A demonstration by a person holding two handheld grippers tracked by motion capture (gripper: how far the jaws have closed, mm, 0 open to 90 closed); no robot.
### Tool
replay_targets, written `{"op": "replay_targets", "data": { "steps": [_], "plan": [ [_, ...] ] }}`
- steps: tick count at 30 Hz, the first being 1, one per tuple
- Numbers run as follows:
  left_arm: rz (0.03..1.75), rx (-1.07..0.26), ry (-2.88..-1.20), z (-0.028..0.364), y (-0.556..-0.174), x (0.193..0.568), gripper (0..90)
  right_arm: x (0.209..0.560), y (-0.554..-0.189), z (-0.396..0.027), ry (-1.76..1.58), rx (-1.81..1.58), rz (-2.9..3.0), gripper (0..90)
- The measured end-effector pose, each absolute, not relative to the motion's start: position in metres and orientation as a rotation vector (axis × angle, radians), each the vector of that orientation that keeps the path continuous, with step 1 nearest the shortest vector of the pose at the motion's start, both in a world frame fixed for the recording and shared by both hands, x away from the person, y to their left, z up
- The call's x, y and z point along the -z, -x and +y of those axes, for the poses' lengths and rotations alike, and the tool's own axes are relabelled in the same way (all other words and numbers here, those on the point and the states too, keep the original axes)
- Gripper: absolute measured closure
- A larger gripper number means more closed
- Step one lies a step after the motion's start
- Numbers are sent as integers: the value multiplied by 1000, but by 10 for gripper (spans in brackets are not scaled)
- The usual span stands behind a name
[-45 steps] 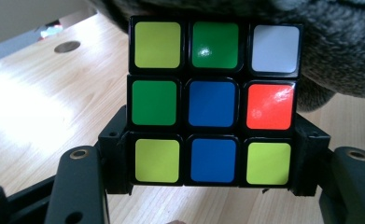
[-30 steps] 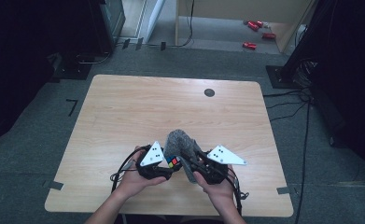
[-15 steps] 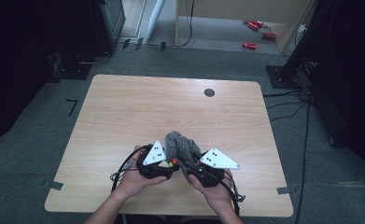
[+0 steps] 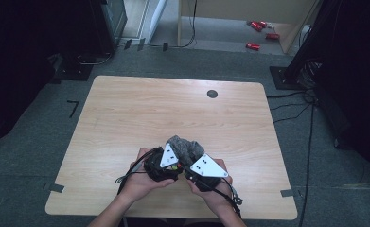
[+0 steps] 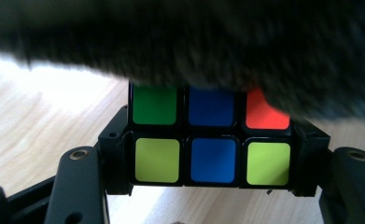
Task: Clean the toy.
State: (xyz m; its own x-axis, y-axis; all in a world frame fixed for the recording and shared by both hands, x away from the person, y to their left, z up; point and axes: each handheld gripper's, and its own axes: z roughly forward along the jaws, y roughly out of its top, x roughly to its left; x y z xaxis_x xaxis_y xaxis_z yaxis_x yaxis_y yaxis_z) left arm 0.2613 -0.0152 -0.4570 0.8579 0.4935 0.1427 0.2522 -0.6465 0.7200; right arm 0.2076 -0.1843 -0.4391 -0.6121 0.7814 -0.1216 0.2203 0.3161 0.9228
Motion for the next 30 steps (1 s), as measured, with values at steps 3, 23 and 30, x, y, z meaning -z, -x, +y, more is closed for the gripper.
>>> {"op": "replay_targets", "data": {
  "steps": [3, 23, 30],
  "plan": [
    [548, -422, -2298, -14, -262, 456, 348, 439, -205, -180, -853, -1273, 2027, 702],
    [474, -314, -2104, 1, -262, 456, 348, 436, -224, -220, -1118, -1433, 1960, 706],
    [350, -311, -1982, 7, -261, 455, 346, 430, -225, -238, -1158, -1800, 1897, 703]
  ]
}}
